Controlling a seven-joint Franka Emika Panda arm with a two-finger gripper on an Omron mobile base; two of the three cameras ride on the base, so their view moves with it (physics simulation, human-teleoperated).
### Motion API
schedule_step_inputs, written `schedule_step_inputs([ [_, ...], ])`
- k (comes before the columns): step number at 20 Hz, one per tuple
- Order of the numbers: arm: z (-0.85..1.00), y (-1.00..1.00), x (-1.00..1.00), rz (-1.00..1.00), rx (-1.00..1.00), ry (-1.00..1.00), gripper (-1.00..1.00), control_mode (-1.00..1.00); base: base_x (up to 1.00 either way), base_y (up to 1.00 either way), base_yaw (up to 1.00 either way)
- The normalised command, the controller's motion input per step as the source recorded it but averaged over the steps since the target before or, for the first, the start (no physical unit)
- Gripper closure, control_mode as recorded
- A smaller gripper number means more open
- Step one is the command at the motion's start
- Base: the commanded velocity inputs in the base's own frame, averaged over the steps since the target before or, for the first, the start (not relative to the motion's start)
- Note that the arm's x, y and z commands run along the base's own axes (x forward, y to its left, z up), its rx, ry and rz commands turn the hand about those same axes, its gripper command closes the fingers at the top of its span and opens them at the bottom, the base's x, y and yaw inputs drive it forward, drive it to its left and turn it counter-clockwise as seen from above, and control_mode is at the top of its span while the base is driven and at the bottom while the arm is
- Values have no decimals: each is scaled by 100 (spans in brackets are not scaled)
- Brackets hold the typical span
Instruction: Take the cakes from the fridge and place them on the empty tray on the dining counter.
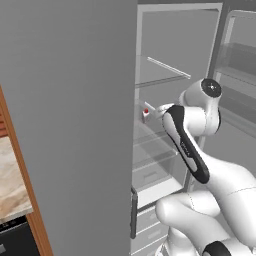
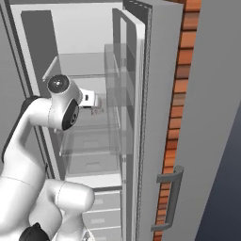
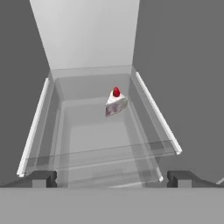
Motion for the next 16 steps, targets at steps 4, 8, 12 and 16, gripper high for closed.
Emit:
schedule_step_inputs([
  [4,-19,0,0,0,0,-9,-100,-100,0,0,0],
  [8,-13,0,17,0,0,0,-100,-100,0,0,0],
  [12,-20,0,36,0,0,0,-100,-100,0,0,0],
  [16,-8,0,36,0,0,0,-100,-100,0,0,0],
])
